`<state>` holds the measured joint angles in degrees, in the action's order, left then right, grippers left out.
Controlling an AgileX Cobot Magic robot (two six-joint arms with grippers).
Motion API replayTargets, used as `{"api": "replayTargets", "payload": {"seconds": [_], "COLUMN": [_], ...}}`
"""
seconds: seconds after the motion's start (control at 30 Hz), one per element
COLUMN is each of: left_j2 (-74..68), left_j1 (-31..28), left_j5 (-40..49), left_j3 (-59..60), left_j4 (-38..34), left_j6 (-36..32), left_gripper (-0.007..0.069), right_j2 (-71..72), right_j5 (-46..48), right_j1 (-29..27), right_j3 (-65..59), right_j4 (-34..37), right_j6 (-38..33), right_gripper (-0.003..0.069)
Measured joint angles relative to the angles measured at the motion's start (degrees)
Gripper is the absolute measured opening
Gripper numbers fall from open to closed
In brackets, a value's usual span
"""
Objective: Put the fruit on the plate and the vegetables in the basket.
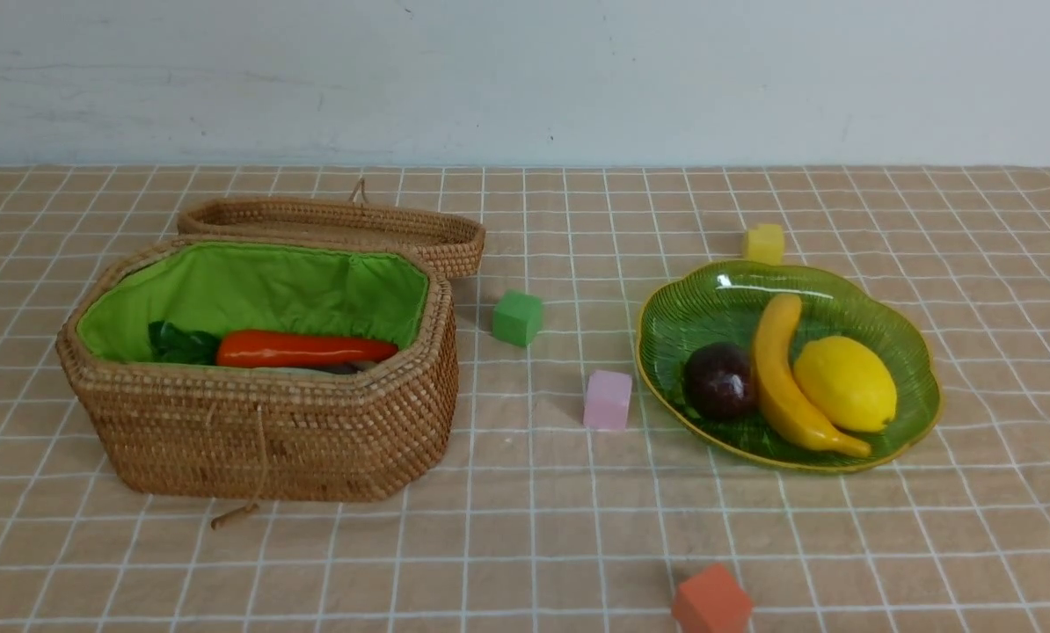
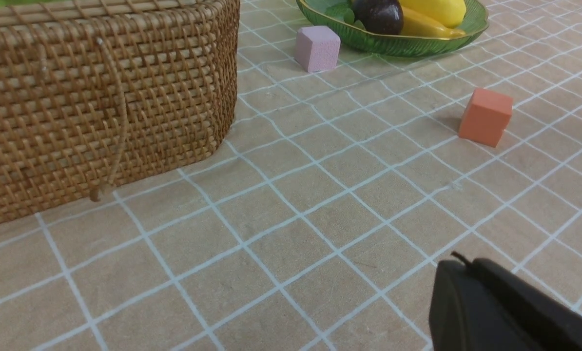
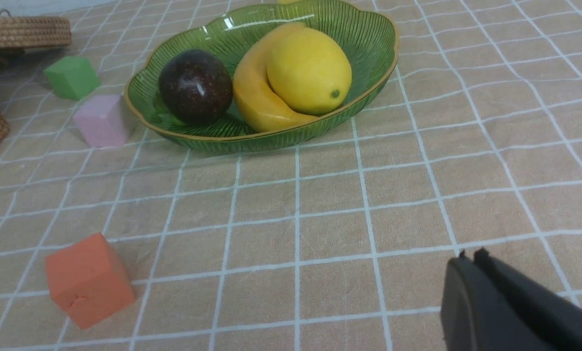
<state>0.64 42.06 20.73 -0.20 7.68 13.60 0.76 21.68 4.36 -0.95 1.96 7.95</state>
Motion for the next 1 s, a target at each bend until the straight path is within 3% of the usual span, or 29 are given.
{"api": "replayTargets", "payload": {"seconds": [0.63,0.7,0.9,1.0], "left_j2": [0.00,0.00,0.00,0.00], "left_j1": [-0.66,-5.42,-27.62,-31.99], "left_j5": [-1.49,-5.89,-20.73,-16.60], "left_j3": [0.69,1.00,1.39,1.52], "left_j4": [1.54,-0.14,-11.07,-11.20], "left_j6": [-0.66,-1.17,-1.24,-0.97], "left_gripper": [-0.0012,-0.0012,-0.0012,-0.0012], "right_j2": [0.00,0.00,0.00,0.00], "right_j5": [0.01,0.01,0.06,0.06], "right_j1": [0.00,0.00,0.00,0.00], "right_j3": [0.00,0.00,0.00,0.00], "right_j4": [0.10,0.12,0.19,0.19], "right_j6": [0.00,0.00,0.00,0.00], "right_gripper": [0.0000,0.0003,0.0006,0.0008]}}
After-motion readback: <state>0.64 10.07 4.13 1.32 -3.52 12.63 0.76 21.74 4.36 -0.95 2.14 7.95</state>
